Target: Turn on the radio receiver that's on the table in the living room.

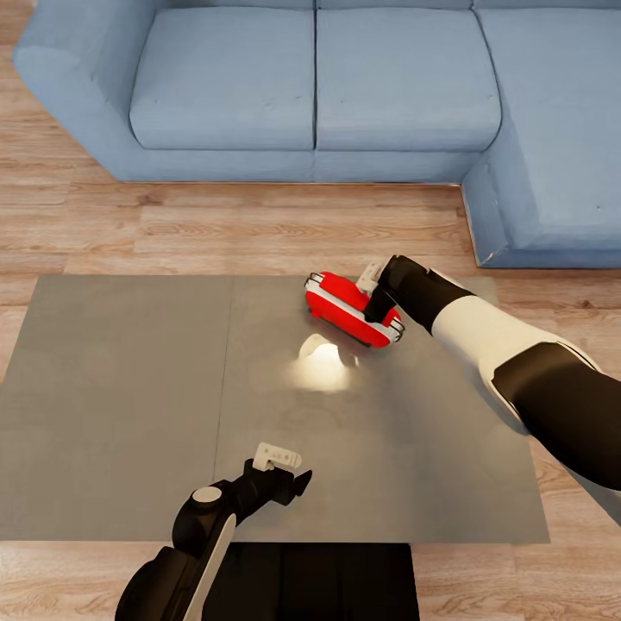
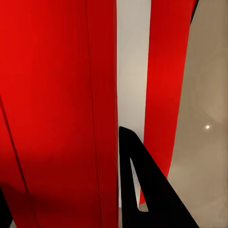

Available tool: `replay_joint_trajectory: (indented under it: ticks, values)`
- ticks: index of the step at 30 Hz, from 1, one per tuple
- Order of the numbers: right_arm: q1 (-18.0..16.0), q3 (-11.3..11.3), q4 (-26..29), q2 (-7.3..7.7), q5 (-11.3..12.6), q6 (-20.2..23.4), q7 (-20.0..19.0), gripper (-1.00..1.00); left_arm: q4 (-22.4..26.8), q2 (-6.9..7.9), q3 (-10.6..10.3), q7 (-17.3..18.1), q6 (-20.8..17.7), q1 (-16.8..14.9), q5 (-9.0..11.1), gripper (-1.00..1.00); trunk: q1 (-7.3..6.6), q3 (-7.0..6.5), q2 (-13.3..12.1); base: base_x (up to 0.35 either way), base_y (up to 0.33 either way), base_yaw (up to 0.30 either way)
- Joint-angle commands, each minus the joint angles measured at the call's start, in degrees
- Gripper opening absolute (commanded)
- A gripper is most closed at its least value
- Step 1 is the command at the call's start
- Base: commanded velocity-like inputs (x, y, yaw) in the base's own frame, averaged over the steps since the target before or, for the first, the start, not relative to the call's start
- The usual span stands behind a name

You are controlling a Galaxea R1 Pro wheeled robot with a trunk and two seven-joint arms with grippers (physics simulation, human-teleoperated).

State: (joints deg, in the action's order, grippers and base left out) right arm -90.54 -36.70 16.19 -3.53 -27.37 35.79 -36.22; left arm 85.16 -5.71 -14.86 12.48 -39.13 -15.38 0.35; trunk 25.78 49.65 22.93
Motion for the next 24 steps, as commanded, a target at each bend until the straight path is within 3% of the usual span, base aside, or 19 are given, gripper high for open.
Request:
replay_joint_trajectory:
  ticks: [1, 7, 9, 11, 12, 13, 18, 24]
  values:
    - [0.0, -0.1, 0.0, 0.04, -0.1, 0.0, 0.0, -1.00, 0.0, 0.00, 0.0, 0.0, 0.0, 0.0, 0.0, 1.00, 0.00, 0.00, 0.0, 0.000, 0.000, 0.000]
    - [0.0, -0.1, 0.1, 0.31, -0.1, -0.1, -0.1, -1.00, 0.0, 0.00, 0.0, 0.0, 0.0, 0.0, 0.0, 1.00, 0.00, 0.00, 0.0, 0.000, 0.000, 0.000]
    - [0.0, -0.1, 1.2, 0.85, -0.2, -0.2, -1.1, -1.00, 0.0, 0.00, 0.0, 0.0, 0.0, 0.0, 0.0, 1.00, 0.00, 0.00, 0.0, 0.000, 0.000, 0.000]
    - [-0.1, -0.2, 5.4, 1.34, -0.3, 0.1, -4.7, -1.00, 0.0, 0.00, 0.0, 0.0, 0.0, 0.0, 0.0, 1.00, 0.00, 0.00, 0.0, 0.000, 0.000, 0.000]
    - [-0.1, 0.0, 51.5, 16.38, -0.7, 23.1, -22.0, -1.00, 0.0, 0.00, 0.0, 0.0, 0.0, 0.0, 0.0, 1.00, 0.00, 0.00, 0.0, 0.000, 0.000, 0.000]
    - [-0.1, 0.0, 54.3, 17.36, -0.8, 24.2, -22.4, -1.00, 0.0, 0.00, 0.0, 0.0, 0.0, 0.0, 0.0, 1.00, 0.00, 0.00, 0.0, 0.000, 0.000, 0.000]
    - [-0.1, 0.0, 56.9, 18.53, -0.8, 24.2, -23.2, -1.00, 0.0, 0.00, 0.0, 0.0, 0.0, 0.0, 0.0, 1.00, 0.00, 0.00, 0.0, 0.000, 0.000, 0.000]
    - [-0.1, 0.2, 57.1, 18.66, -0.8, 24.2, -23.4, -1.00, 0.0, 0.00, 0.0, 0.0, 0.0, 0.0, 0.0, 1.00, 0.00, 0.00, 0.0, 0.000, 0.000, 0.000]
